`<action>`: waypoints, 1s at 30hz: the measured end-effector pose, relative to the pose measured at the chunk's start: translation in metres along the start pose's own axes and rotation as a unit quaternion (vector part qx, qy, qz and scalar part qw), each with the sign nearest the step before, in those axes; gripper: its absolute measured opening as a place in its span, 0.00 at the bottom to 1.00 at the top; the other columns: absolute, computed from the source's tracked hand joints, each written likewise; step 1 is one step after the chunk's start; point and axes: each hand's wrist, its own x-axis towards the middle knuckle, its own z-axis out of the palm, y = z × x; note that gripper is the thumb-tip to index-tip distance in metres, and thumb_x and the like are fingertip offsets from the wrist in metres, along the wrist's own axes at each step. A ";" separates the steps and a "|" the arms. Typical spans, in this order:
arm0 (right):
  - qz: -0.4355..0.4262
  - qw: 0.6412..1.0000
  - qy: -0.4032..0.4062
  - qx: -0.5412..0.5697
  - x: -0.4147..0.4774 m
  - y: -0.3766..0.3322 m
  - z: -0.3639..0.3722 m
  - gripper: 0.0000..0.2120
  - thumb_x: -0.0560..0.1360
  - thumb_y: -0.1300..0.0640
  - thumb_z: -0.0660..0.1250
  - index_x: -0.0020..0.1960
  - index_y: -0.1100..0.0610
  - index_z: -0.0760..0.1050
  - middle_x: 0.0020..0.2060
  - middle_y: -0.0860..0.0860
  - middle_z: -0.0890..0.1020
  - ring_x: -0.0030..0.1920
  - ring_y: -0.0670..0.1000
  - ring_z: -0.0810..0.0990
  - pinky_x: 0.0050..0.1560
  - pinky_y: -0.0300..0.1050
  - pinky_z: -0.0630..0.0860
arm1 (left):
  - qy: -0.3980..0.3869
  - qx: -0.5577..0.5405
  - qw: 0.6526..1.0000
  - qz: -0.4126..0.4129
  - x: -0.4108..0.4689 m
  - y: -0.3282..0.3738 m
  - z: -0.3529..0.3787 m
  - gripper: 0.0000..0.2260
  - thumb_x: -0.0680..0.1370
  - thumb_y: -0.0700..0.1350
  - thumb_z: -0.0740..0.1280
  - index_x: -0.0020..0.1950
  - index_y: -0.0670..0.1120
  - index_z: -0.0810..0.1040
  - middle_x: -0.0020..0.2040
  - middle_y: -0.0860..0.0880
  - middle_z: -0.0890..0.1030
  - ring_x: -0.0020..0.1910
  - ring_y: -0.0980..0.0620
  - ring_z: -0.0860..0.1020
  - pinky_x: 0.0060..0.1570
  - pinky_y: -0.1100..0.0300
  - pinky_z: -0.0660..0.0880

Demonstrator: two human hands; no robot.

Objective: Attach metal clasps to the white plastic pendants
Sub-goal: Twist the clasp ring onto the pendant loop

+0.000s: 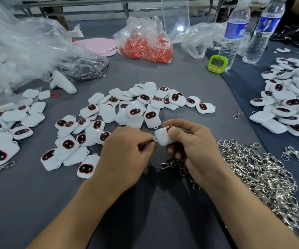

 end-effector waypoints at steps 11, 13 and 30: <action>-0.030 0.999 -0.006 -0.040 -0.002 -0.002 -0.004 0.09 0.79 0.68 0.65 0.49 0.59 0.83 0.35 0.58 0.82 0.25 0.49 0.71 0.24 0.39 0.67 | -0.051 -0.149 0.983 -0.099 0.002 0.002 0.005 0.07 0.74 0.48 0.72 0.37 0.51 0.87 0.30 0.54 0.80 0.33 0.58 0.77 0.37 0.63 0.70; -0.080 0.992 0.005 -0.099 -0.003 0.002 0.000 0.09 0.78 0.66 0.67 0.48 0.55 0.84 0.32 0.53 0.81 0.26 0.50 0.73 0.27 0.41 0.72 | -0.053 0.050 0.997 0.001 0.002 -0.001 0.004 0.11 0.74 0.49 0.68 0.35 0.47 0.85 0.29 0.51 0.78 0.33 0.50 0.75 0.39 0.56 0.67; 0.053 0.992 -0.111 0.012 0.006 -0.022 -0.038 0.13 0.75 0.68 0.65 0.50 0.58 0.86 0.39 0.56 0.84 0.27 0.49 0.74 0.28 0.40 0.67 | -0.006 -0.064 0.995 -0.071 -0.003 0.004 0.018 0.10 0.73 0.59 0.70 0.49 0.57 0.87 0.32 0.57 0.80 0.35 0.56 0.76 0.42 0.58 0.73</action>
